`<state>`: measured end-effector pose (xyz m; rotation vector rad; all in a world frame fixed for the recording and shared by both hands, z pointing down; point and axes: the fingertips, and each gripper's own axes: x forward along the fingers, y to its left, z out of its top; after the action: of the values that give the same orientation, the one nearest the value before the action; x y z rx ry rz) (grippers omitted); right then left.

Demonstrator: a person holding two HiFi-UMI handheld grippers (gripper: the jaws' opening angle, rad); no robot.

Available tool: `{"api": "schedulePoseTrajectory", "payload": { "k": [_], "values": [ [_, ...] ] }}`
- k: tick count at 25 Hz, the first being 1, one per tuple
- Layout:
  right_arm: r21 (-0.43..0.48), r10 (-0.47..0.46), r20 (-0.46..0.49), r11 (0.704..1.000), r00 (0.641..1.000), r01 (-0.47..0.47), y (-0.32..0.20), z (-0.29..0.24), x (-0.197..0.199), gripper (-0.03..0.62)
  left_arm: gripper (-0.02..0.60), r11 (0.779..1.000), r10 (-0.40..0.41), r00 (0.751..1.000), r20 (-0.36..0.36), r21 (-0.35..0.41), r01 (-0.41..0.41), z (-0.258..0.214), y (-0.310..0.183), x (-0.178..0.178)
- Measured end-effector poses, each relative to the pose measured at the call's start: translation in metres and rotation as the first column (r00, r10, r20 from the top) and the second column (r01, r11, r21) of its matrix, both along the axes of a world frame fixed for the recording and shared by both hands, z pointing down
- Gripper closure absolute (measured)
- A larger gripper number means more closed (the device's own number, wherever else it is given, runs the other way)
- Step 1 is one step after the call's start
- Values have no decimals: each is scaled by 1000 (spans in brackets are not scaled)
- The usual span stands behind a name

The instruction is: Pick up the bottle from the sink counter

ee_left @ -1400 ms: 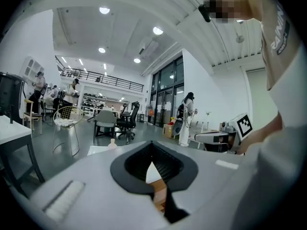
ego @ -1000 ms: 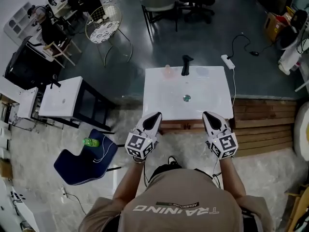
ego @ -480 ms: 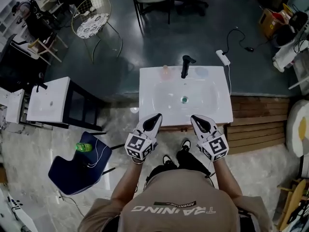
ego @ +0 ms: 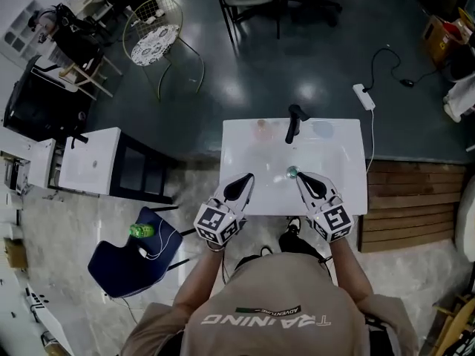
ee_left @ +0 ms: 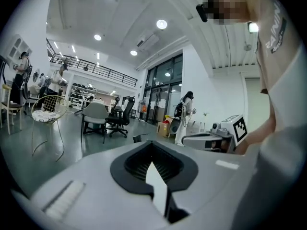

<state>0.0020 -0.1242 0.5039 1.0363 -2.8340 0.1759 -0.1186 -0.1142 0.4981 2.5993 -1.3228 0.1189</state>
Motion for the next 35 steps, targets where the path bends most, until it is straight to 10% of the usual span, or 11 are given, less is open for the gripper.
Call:
{"api": "schedulePoseTrajectory", "payload": {
  "k": [17, 32, 35],
  "values": [
    [-129, -146, 45, 980, 988, 151, -80, 26, -26, 586, 572, 994, -101, 995, 11, -51, 101, 21, -87, -2],
    [-151, 34, -83, 987, 996, -47, -111, 33, -36, 586, 570, 994, 108, 986, 129, 3, -109, 85, -151, -18],
    [-172, 66, -97, 982, 993, -82, -113, 42, -32, 586, 492, 993, 120, 986, 112, -13, -119, 104, -167, -16]
  ]
}}
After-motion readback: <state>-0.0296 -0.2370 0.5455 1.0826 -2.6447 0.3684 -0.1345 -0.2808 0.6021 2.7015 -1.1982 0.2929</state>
